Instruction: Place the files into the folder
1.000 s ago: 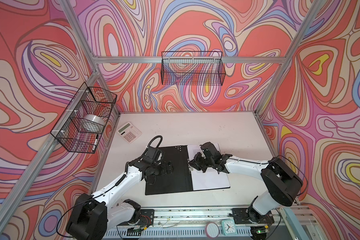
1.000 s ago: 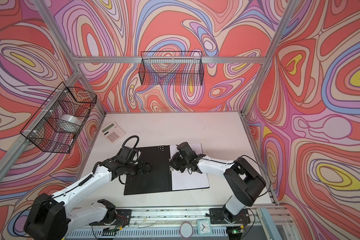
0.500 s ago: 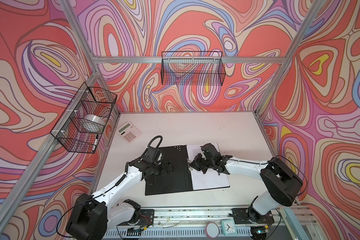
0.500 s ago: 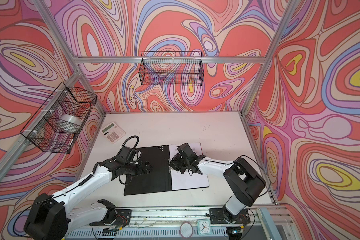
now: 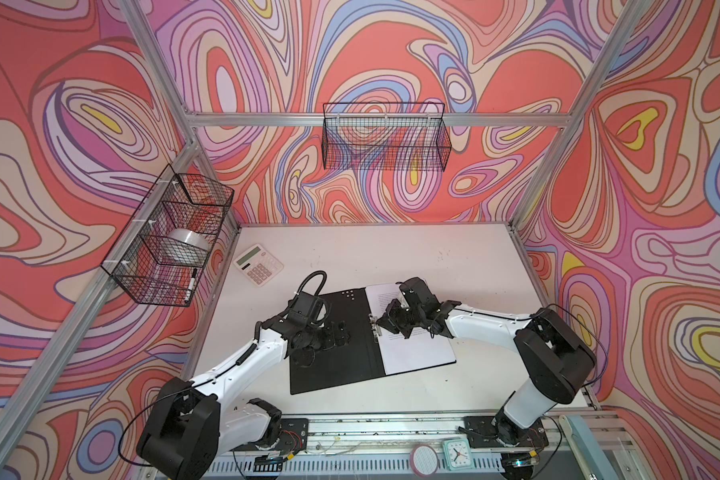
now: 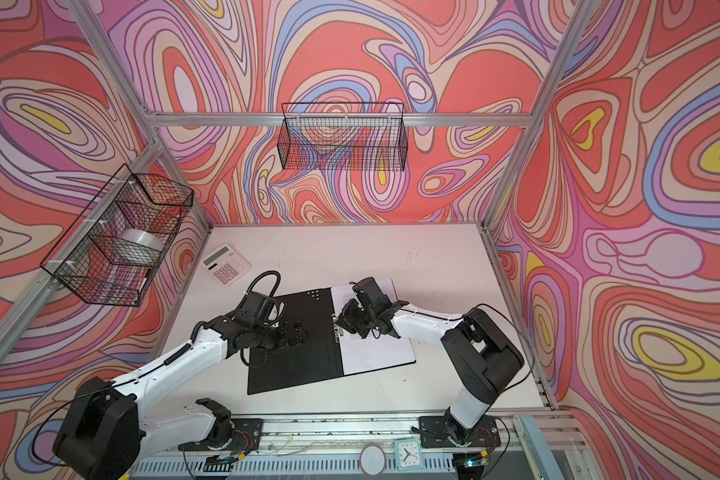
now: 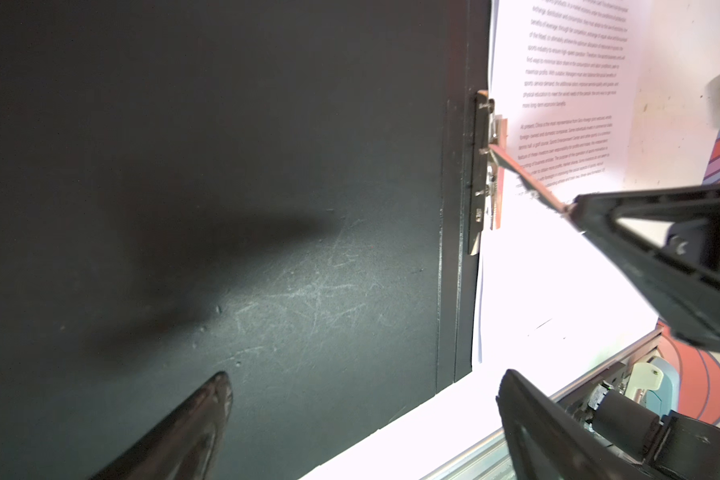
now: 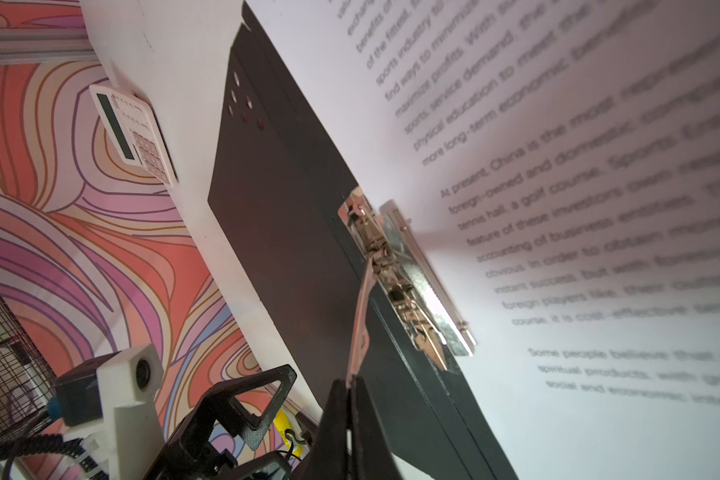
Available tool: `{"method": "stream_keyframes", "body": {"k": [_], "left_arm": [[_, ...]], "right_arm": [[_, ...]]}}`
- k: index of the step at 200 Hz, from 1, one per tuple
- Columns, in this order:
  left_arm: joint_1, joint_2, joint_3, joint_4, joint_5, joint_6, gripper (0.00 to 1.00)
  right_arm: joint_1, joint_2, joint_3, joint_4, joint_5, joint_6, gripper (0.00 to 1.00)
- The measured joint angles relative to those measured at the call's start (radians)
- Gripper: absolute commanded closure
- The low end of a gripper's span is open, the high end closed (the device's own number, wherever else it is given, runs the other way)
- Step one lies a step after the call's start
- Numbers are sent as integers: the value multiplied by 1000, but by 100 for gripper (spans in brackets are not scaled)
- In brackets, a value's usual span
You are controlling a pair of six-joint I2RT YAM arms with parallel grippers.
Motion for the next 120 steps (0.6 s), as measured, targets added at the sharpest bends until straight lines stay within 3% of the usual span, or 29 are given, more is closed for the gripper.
{"method": "stream_keyframes", "body": {"k": [69, 120], "left_arm": [[0, 106, 42, 64, 40, -33, 0], [0, 183, 77, 106, 51, -52, 0]], "right_arm": [[-138, 39, 142, -152, -69, -206, 100], [-171, 107, 196, -242, -101, -335, 100]]}}
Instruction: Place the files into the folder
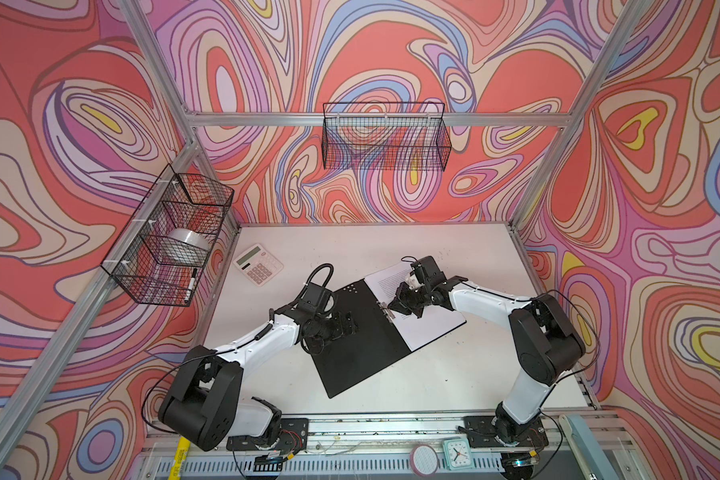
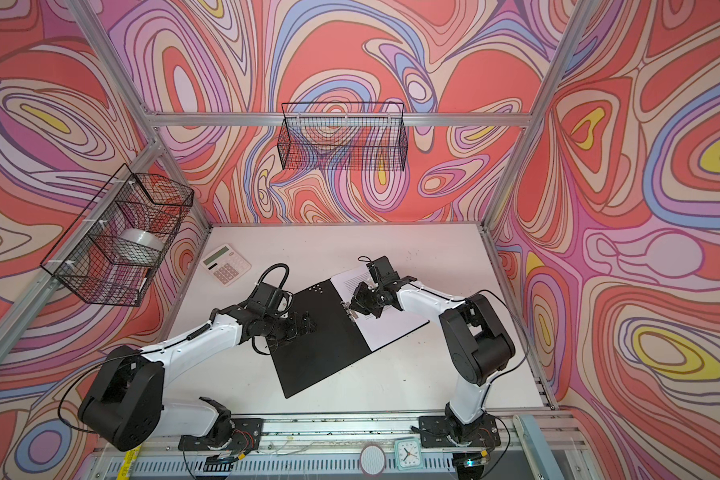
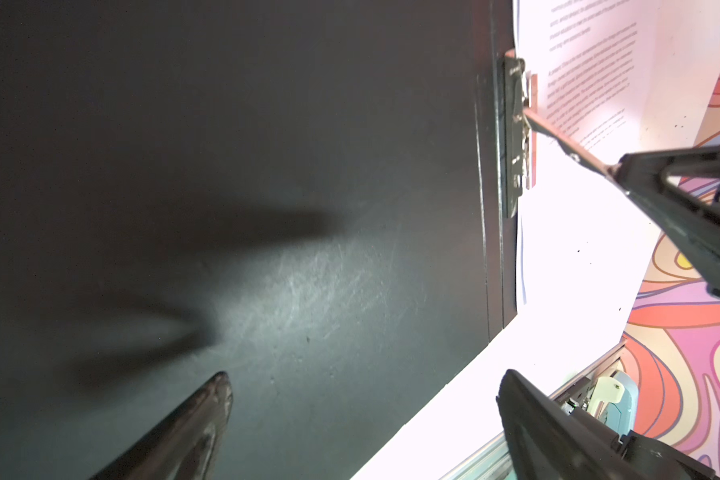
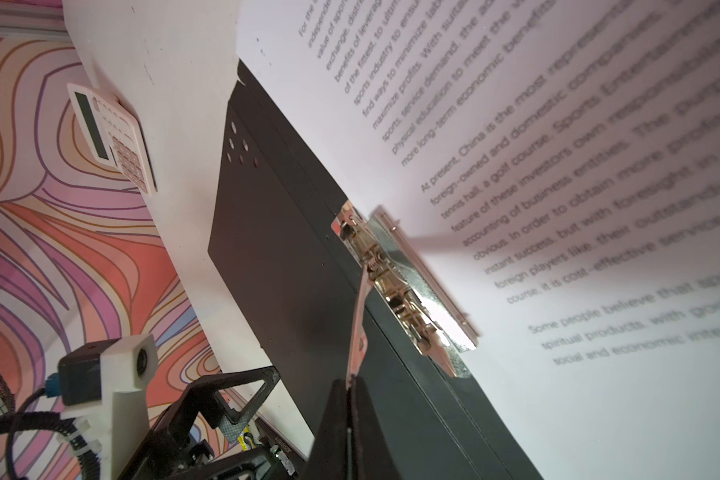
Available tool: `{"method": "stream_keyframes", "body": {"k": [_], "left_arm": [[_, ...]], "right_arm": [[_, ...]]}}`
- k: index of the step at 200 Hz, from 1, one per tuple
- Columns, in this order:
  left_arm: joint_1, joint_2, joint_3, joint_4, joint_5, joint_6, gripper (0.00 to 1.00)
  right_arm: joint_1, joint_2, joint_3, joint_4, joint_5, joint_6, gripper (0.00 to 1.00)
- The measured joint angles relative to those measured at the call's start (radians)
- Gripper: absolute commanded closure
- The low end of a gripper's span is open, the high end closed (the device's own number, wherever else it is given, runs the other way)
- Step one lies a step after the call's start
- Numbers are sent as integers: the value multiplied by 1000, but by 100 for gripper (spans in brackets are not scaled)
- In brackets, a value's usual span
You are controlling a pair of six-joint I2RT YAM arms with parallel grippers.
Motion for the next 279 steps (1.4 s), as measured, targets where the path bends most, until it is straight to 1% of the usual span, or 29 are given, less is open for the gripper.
{"method": "stream_keyframes", "body": {"k": [56, 112, 173, 279], "left_arm": [[0, 93, 7, 38, -2, -15, 0], [0, 109, 8, 78, -5, -43, 0], [0, 123, 7, 119, -5, -50, 0], [0, 143, 12, 150, -4, -48, 0]], "right_arm": [[0, 19, -15, 14, -15, -52, 100], [1, 3, -100, 89, -18, -72, 100], [2, -43, -171, 107, 42, -105, 100], [12, -35, -192, 107, 132, -146, 100]]}}
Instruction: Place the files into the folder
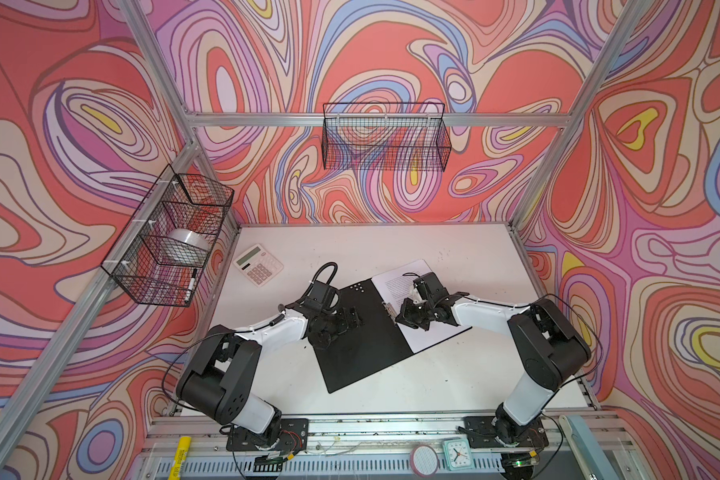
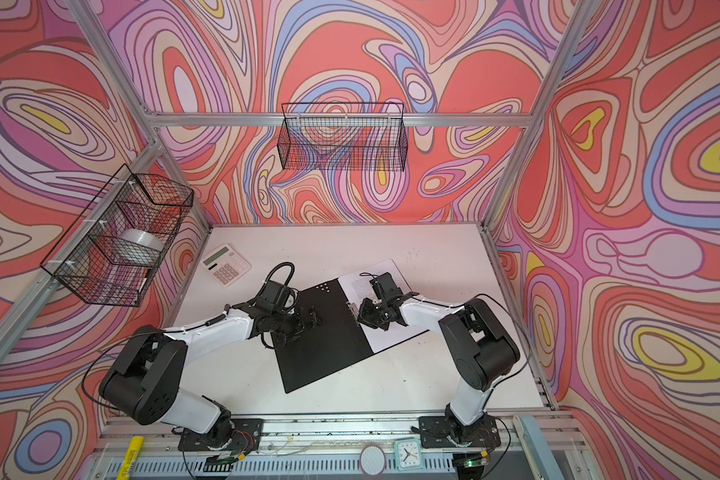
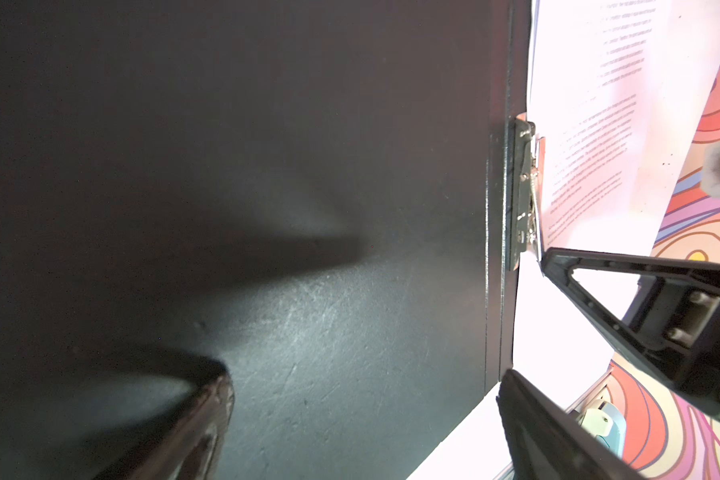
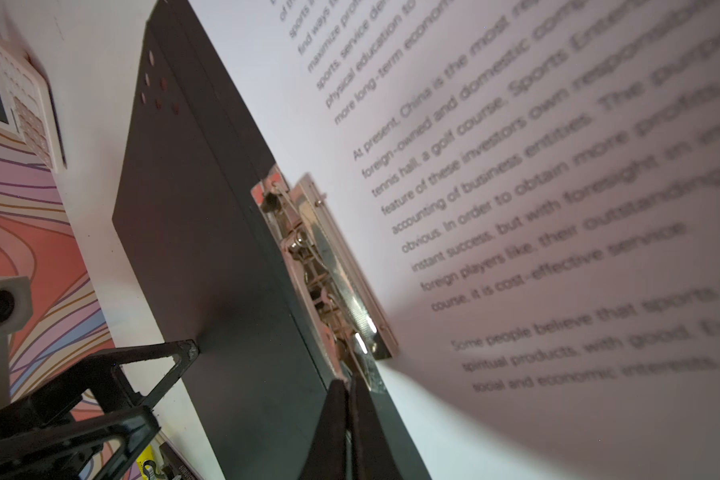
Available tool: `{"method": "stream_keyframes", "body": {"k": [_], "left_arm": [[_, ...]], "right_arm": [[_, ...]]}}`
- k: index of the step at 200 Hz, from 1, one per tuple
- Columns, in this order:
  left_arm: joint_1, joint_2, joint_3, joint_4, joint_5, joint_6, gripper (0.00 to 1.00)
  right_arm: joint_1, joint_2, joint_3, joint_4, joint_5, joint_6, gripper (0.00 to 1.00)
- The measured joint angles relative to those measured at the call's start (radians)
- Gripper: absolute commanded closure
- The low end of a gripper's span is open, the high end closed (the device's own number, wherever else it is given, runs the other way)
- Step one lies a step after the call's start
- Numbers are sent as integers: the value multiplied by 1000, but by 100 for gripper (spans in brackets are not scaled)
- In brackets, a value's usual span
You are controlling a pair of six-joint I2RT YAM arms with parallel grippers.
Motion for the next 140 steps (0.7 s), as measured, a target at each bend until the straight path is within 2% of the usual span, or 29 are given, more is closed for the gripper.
{"method": "stream_keyframes", "body": {"k": [69, 140], "left_arm": [[0, 5, 0, 9, 3, 1, 0], [0, 6, 0, 17, 5, 4, 0]], "right_arm": [[11, 21, 0, 6, 40, -11, 100], [12, 39, -16, 56, 33, -11, 100]]}}
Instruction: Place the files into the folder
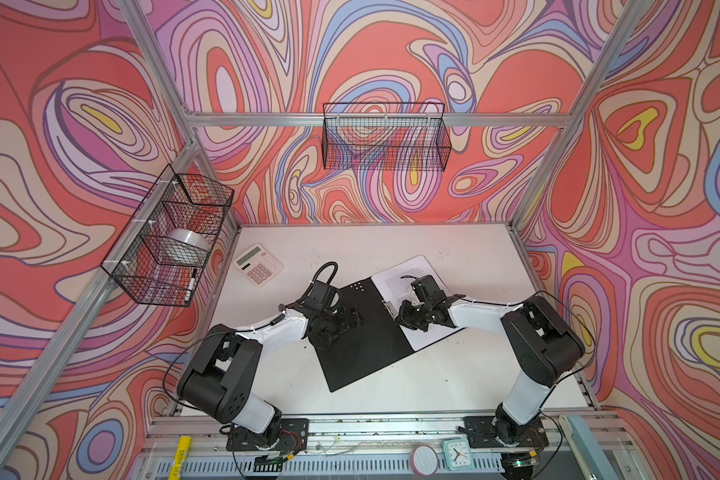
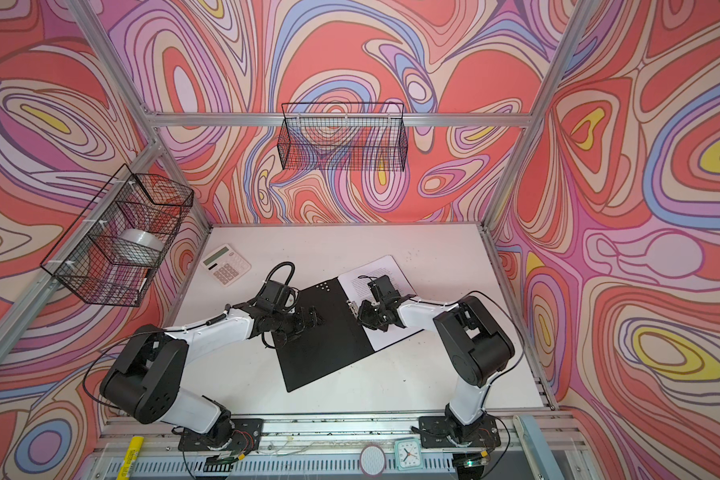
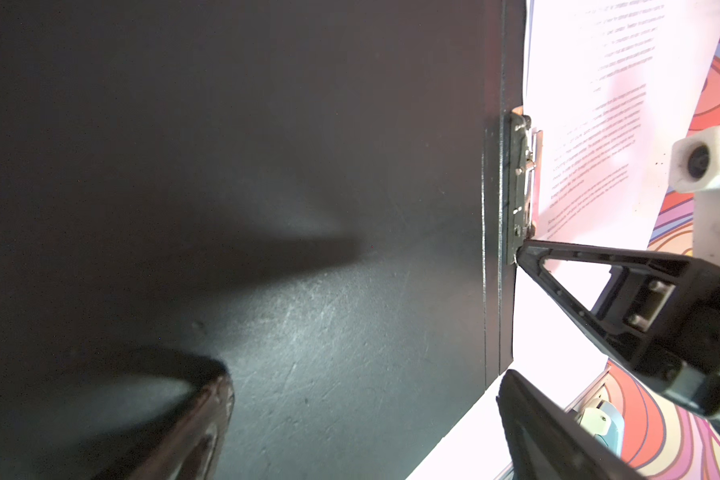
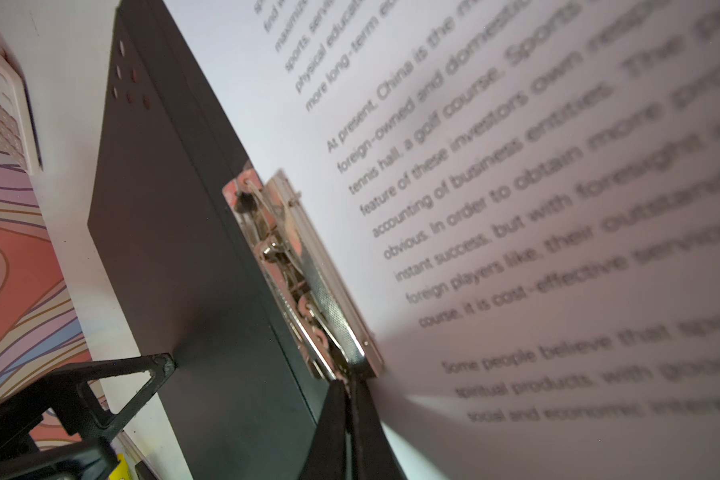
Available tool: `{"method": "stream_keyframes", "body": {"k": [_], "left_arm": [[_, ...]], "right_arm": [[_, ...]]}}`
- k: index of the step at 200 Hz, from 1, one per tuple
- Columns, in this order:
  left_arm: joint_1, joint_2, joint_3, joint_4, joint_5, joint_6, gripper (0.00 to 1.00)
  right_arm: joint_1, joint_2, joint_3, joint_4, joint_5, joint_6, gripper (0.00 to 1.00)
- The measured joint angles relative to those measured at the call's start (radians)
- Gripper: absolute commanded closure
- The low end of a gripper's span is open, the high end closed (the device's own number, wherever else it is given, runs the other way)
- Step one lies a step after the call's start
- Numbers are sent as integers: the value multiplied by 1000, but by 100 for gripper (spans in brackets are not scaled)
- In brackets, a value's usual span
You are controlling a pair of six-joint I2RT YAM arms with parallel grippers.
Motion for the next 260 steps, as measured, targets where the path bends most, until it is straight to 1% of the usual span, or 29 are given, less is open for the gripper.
{"method": "stream_keyframes", "body": {"k": [54, 117, 132, 152, 163, 176, 189, 221, 229, 243, 260], "left_arm": [[0, 1, 1, 0, 0, 0, 0], [0, 1, 10, -10, 2, 3, 0], [0, 2, 16, -18, 3, 5, 0], [0, 6, 30, -38, 6, 15, 0], [0, 7, 40, -66, 7, 23, 0], [0, 7, 55, -111, 9, 32, 0], [0, 7, 80, -156, 19, 47, 0], [3, -14, 174, -190, 97, 72, 0], [5, -35, 191, -189, 116, 74, 0], [10, -86, 203, -189, 130, 75, 0], [16, -174, 199, -209, 98, 74, 0]], "right_arm": [[-2, -20, -25, 38, -18, 5, 100], [-15, -27, -55, 94, -74, 31, 100], [-15, -27, -55, 96, -77, 30, 91], [-14, -36, -57, 71, -76, 27, 73], [-14, -51, -56, 48, -77, 19, 65], [-11, -74, -56, 5, -69, 7, 52], [-11, -99, -49, -50, -45, -10, 41], [-11, -150, 6, -191, 71, -79, 18], [-13, -168, 19, -217, 105, -103, 16], [-23, -203, 40, -254, 176, -141, 14], [-63, -234, 61, -283, 252, -200, 12]]}}
